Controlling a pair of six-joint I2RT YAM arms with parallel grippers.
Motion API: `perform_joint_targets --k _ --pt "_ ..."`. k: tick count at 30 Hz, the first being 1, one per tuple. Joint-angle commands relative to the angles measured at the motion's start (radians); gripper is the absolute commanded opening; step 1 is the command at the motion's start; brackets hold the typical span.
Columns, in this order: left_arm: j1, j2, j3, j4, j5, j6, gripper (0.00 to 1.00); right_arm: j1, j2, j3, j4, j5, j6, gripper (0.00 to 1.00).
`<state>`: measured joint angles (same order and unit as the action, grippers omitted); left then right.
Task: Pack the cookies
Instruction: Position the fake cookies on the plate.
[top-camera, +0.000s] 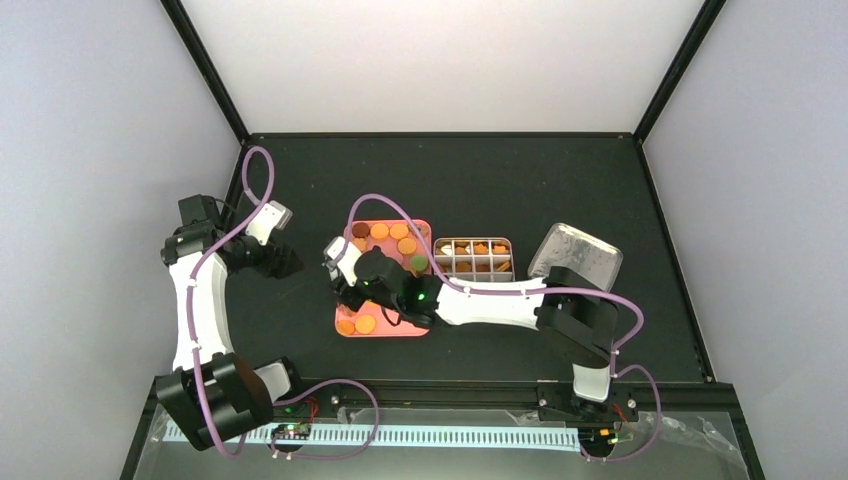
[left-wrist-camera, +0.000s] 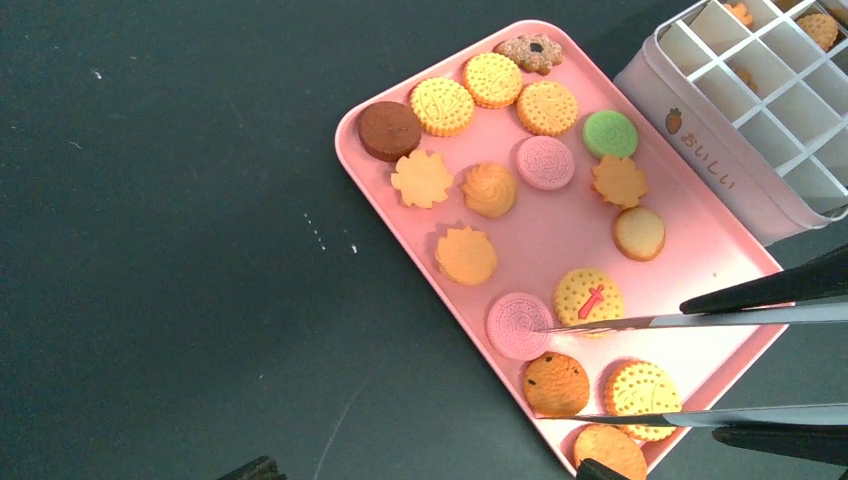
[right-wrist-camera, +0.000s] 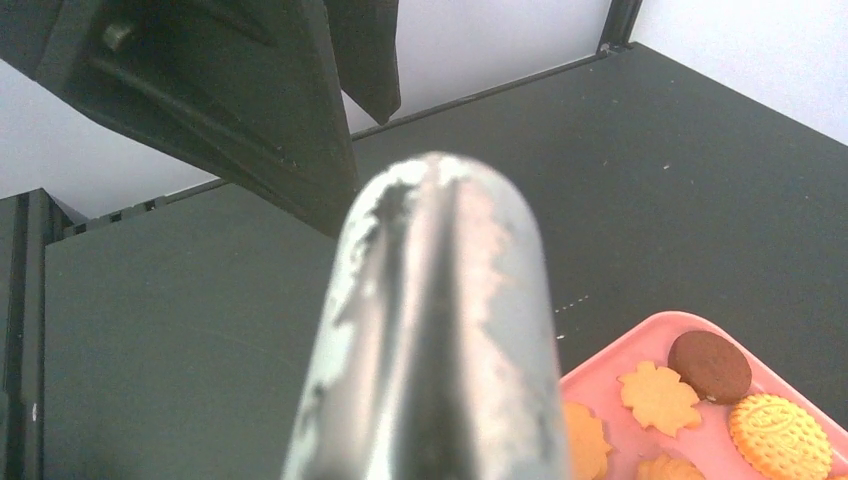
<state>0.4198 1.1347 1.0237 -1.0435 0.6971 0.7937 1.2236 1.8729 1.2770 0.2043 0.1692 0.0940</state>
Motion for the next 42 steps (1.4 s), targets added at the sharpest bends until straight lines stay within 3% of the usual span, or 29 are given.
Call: perform_joint_targets --k 1,17,27,33,42 --pt "0.009 0.0 0.029 -0.013 0.032 0.025 0.78 0.006 -0.021 -0.044 0.033 0.058 0.006 0.39" --pt "0.009 -0.001 0.014 -0.02 0.052 0.04 0.78 -0.02 -0.127 -0.175 0.047 0.231 0.001 0.35" --pt "0.01 0.018 0.073 -0.103 0.043 0.095 0.78 -0.013 -0.181 -0.116 0.047 0.149 -0.005 0.36" --pt "0.008 0.043 0.115 -0.201 0.059 0.149 0.78 -0.006 -0.127 -0.047 0.03 0.09 0.002 0.37" --pt "0.01 0.063 0.093 -0.186 0.06 0.144 0.78 0.002 -0.049 -0.011 0.025 0.102 -0.014 0.37"
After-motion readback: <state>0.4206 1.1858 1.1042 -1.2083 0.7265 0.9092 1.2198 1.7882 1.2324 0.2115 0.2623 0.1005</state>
